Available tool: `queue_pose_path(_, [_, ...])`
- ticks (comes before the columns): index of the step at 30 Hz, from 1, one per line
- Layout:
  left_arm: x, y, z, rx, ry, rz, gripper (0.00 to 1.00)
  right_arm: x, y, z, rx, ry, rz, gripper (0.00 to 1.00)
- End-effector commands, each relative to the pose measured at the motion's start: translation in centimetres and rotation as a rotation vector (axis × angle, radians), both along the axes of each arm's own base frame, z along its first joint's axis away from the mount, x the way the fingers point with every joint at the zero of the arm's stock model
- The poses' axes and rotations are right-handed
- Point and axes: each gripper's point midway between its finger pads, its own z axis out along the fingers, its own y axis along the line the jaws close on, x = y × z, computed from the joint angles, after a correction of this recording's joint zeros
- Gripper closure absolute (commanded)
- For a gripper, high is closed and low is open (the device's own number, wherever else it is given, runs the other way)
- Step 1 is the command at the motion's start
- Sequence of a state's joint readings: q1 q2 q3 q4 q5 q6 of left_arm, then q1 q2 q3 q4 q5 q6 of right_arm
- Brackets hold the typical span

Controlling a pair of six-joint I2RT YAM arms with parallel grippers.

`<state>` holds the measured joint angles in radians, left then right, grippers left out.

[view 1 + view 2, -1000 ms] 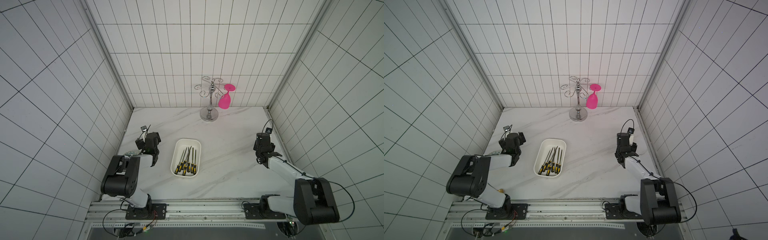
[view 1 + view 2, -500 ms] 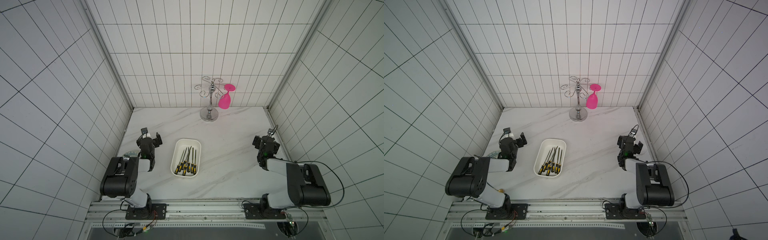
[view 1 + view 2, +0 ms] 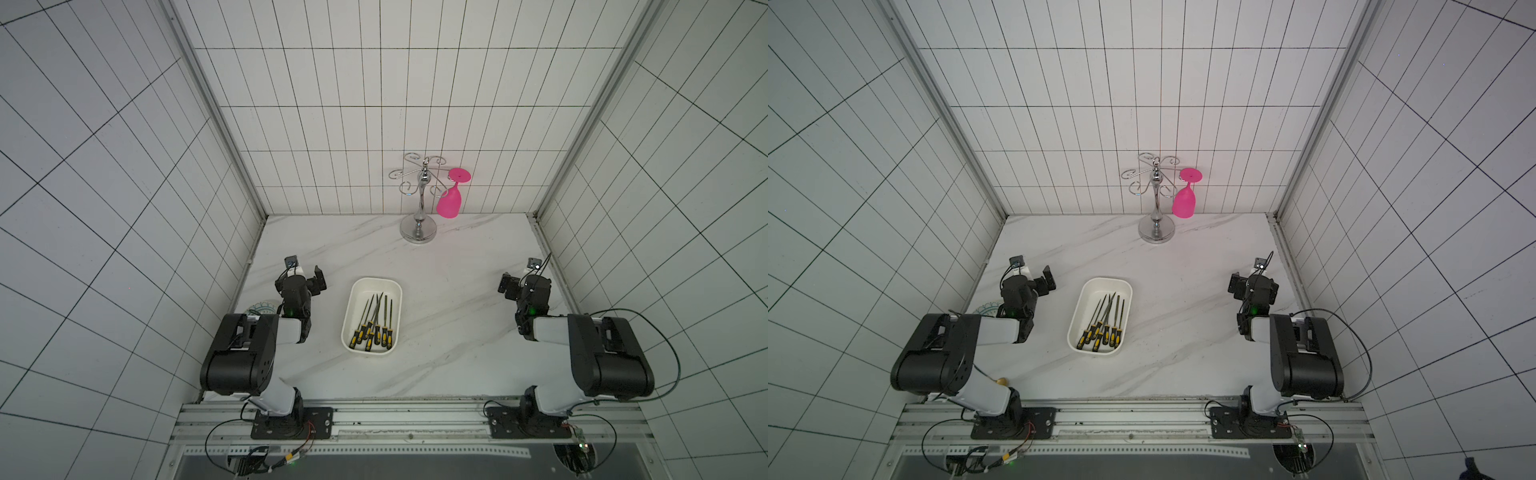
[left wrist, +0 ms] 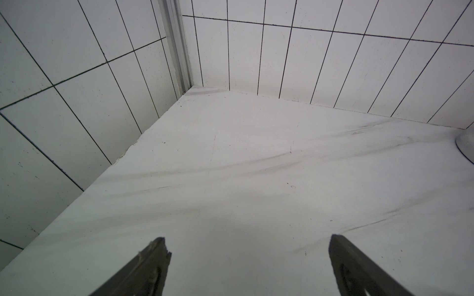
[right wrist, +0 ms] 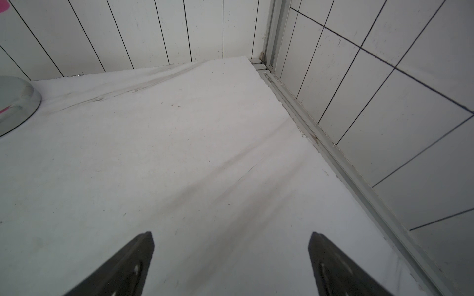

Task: Put the file tool into the storage box
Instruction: Reset both arms

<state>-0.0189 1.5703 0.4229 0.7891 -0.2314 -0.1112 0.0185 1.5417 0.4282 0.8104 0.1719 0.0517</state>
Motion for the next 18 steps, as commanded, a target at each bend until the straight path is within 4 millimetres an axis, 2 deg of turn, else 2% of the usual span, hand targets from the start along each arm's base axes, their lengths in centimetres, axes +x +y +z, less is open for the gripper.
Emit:
queue_pose_path(1, [0.46,0.18,1.09,0.017,-0.027,0.008,0.01,0.00,-0.12,0.29,-0.003,-0.013,0.009,0.02])
queue_pose_path(18, [0.58,0.33,0.92,0.001,-0.017,-0.003,0.01,-0.03,-0.16,0.27,-0.003,-0.014,0.007,0.02])
